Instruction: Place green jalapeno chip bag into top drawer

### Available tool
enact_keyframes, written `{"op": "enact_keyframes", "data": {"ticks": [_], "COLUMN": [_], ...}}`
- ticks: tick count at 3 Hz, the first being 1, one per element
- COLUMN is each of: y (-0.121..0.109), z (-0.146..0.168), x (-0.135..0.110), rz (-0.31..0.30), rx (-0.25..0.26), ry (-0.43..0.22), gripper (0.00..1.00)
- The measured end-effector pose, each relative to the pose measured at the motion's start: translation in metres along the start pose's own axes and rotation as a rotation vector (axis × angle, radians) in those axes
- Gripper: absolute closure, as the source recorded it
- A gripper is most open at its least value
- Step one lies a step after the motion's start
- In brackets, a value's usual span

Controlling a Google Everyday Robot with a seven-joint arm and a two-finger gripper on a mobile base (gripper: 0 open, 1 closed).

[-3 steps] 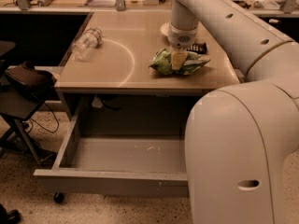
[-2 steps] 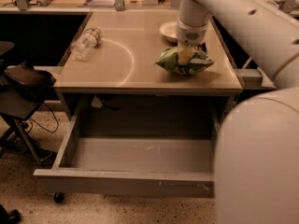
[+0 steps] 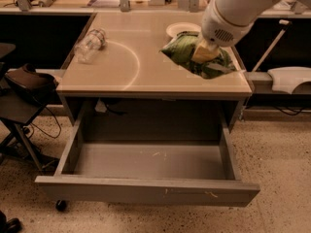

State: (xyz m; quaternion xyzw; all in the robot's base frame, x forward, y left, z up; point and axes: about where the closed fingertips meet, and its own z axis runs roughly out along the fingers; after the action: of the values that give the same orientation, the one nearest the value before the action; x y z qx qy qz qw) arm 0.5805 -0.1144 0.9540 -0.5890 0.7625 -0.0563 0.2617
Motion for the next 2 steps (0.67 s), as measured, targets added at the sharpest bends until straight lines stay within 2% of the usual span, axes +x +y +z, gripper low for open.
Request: {"op": "enact_keyframes", "data": {"ticks": [1,2], "y": [0.0333,0.0331], "z": [-0.0158,-0.0154], "x": [0.0087,0.0092], "rz": [-0.002,-0.002], "rx": [-0.007,-0.006], "ry": [0.015,0.016], "gripper": [1.00,1.00]}}
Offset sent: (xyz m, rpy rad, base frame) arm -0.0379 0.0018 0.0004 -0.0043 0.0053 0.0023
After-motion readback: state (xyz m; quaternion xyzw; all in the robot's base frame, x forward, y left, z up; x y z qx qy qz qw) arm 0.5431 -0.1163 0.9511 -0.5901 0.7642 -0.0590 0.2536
